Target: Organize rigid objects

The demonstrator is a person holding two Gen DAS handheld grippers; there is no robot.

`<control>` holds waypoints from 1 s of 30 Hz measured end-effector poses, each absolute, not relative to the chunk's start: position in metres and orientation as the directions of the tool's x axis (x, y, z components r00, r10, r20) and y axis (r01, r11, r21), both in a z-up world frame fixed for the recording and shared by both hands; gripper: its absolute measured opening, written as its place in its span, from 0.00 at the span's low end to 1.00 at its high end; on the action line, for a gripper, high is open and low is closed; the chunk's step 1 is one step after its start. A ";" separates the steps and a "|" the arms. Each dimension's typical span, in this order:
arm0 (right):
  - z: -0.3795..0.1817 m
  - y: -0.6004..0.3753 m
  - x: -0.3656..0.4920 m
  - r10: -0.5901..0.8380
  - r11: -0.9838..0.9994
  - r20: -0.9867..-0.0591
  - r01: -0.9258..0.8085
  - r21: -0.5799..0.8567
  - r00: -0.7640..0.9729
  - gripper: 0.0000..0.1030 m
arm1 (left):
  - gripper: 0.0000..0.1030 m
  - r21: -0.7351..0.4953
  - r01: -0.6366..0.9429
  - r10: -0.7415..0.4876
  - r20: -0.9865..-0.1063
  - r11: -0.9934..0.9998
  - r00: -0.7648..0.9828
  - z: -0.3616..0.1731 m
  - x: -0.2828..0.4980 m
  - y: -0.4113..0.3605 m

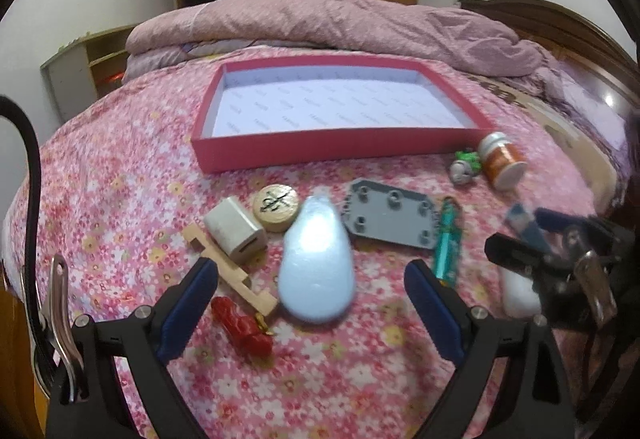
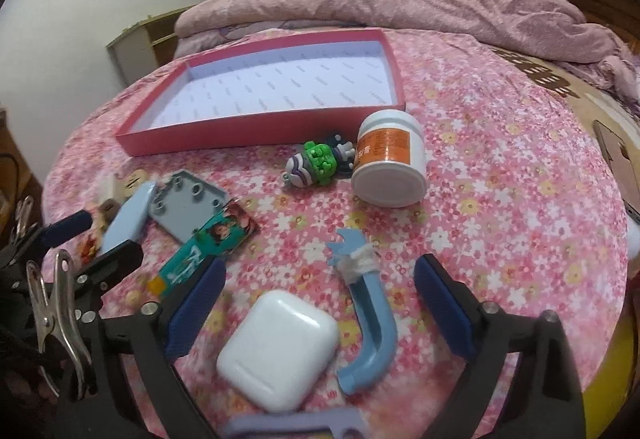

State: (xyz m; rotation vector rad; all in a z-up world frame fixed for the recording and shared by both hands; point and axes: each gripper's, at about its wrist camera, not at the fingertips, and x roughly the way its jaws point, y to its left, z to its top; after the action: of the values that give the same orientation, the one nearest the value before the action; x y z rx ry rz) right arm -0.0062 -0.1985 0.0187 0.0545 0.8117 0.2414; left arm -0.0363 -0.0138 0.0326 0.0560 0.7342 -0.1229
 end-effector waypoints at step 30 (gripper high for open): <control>0.011 -0.190 -0.086 0.252 0.932 -0.767 -0.362 0.028 0.590 0.93 | 0.94 -0.060 0.119 -0.127 -0.697 0.991 0.706 0.035 -0.076 0.041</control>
State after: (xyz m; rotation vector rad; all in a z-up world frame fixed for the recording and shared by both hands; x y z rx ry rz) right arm -0.0859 -0.1900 0.0106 -0.1360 0.8691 0.3582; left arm -0.0755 0.0410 0.0345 -0.0110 0.7747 -0.1363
